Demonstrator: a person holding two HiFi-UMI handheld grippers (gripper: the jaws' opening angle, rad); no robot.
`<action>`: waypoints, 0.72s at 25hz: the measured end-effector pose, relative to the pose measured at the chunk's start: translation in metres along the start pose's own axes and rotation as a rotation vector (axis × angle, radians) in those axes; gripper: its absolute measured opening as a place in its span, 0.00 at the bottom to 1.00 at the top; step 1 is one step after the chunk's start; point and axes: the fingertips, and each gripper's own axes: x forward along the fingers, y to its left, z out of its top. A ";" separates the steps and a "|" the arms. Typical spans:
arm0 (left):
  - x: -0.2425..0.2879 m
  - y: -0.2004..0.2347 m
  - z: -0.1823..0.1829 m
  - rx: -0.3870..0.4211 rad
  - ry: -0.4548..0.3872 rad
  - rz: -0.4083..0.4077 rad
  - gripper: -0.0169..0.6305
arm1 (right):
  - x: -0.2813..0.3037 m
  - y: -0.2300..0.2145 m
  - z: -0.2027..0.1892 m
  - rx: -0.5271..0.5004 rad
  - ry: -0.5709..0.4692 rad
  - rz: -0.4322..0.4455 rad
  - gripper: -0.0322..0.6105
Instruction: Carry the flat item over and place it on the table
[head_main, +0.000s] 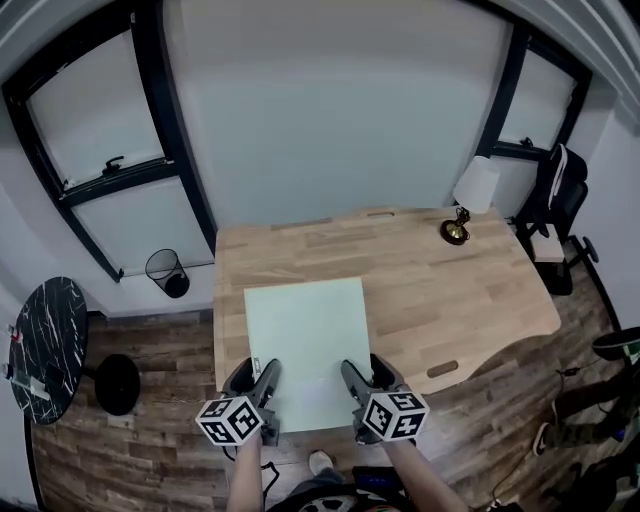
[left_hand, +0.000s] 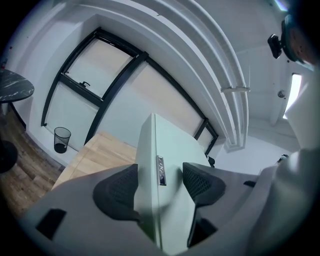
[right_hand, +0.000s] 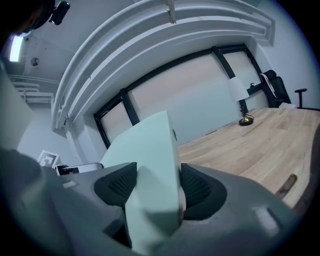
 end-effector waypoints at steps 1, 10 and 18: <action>0.004 0.002 0.001 -0.001 0.003 -0.002 0.46 | 0.004 -0.002 0.001 0.002 0.001 -0.004 0.47; 0.029 0.003 0.001 -0.003 0.016 -0.008 0.46 | 0.015 -0.018 0.008 0.016 0.000 -0.020 0.47; 0.048 0.011 -0.002 -0.022 0.022 0.013 0.45 | 0.035 -0.033 0.009 0.023 0.026 -0.009 0.47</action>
